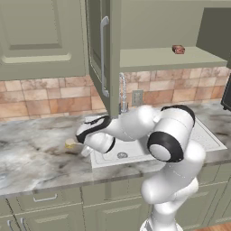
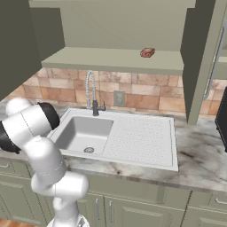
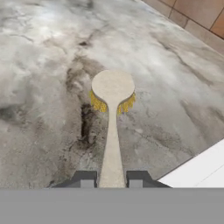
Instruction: Locate and retrieve the dish brush and bar soap from the cabinet. Place them next to the sink.
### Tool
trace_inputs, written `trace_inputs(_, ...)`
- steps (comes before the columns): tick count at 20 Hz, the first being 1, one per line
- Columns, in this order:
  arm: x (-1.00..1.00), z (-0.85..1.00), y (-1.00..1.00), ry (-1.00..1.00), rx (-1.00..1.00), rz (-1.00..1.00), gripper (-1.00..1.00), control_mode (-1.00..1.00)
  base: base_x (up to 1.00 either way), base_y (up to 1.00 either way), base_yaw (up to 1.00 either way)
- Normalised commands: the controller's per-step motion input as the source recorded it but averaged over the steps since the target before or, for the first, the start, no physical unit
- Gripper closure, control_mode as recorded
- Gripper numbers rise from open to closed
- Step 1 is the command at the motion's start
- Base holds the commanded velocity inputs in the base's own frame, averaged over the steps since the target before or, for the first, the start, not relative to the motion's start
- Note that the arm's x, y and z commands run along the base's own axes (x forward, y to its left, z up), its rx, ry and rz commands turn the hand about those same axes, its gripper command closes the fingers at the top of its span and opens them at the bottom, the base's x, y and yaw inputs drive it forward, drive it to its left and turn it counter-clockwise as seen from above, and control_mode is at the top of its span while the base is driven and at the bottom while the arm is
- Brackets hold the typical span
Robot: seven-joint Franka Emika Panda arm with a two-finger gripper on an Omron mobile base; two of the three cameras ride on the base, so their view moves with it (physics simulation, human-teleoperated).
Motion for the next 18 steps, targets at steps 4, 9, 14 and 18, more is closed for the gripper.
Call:
trace_inputs(4, 0.32, -0.16, 0.08, -0.02, -0.01, -0.02, 1.0, -1.0, 0.0, 0.0, 0.0)
trace_inputs(9, 0.24, -0.16, 0.08, -0.03, -0.01, -0.02, 1.0, -1.0, 0.0, 0.0, 0.0)
trace_inputs(14, 0.19, -0.21, 0.04, -0.02, -0.02, -0.01, 1.0, -1.0, 0.0, 0.0, 0.0)
trace_inputs(18, 0.09, -0.12, 0.05, -0.02, -0.01, 0.0, 1.0, -1.0, 0.0, 0.0, 0.0)
